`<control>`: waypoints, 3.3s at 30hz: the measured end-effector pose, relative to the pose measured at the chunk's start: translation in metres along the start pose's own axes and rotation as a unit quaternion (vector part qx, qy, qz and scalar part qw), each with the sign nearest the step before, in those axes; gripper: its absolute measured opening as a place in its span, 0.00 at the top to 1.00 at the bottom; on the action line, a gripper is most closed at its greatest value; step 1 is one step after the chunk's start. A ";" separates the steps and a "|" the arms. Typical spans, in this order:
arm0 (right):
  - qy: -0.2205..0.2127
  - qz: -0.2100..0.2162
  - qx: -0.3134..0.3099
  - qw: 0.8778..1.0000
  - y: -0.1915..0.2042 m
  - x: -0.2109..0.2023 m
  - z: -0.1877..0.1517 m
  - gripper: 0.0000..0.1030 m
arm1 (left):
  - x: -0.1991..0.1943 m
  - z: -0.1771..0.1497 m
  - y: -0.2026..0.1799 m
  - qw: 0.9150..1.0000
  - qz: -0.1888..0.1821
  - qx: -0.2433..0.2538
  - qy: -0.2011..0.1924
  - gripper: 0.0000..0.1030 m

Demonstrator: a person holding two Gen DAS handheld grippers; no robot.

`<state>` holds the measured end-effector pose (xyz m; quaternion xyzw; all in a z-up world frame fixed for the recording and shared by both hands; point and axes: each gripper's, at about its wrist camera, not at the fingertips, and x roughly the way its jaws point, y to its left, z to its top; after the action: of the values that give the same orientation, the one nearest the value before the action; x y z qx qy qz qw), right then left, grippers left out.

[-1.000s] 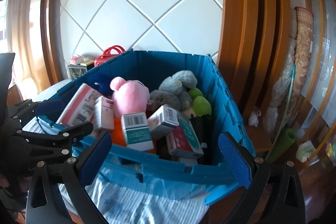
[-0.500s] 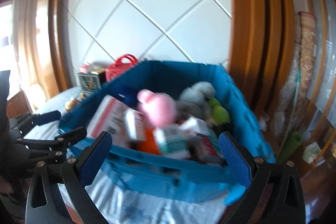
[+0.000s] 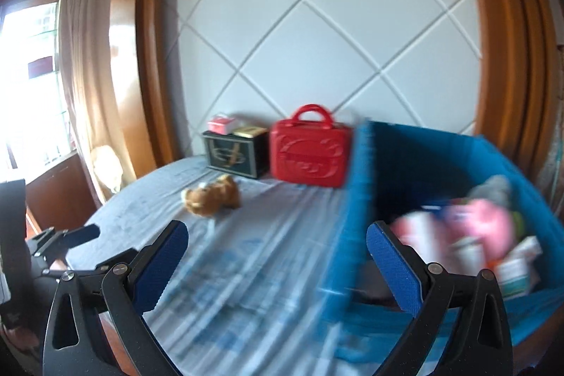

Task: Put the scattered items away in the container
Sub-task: 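Withdraw both open tools from the crate back over the table, then grasp the white-and-orange bunny with the left tool while the right tool grasps the brown teddy bear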

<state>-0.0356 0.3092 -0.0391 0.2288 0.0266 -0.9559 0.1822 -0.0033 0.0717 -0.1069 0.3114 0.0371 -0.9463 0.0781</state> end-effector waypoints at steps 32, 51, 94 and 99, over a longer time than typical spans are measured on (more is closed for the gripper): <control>0.167 -0.010 0.051 0.985 0.101 0.340 0.020 0.00 | 0.314 0.070 0.221 0.989 0.058 -0.031 0.134 0.20; 0.241 -0.106 0.111 0.958 0.084 0.465 -0.010 0.00 | 0.470 0.066 0.157 0.969 -0.113 0.044 0.214 0.20; 0.413 0.000 0.124 0.902 0.086 0.663 -0.033 0.12 | 0.553 0.108 0.182 0.959 -0.090 0.006 0.269 0.37; 0.406 -0.002 0.116 0.906 0.092 0.666 -0.033 0.16 | 0.544 0.102 0.176 0.961 -0.091 0.000 0.260 0.42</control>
<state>-0.5403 0.0038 -0.3631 0.6168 -0.0119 -0.7770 0.1256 -0.4646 -0.1819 -0.3530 0.5424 0.0843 -0.8356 -0.0211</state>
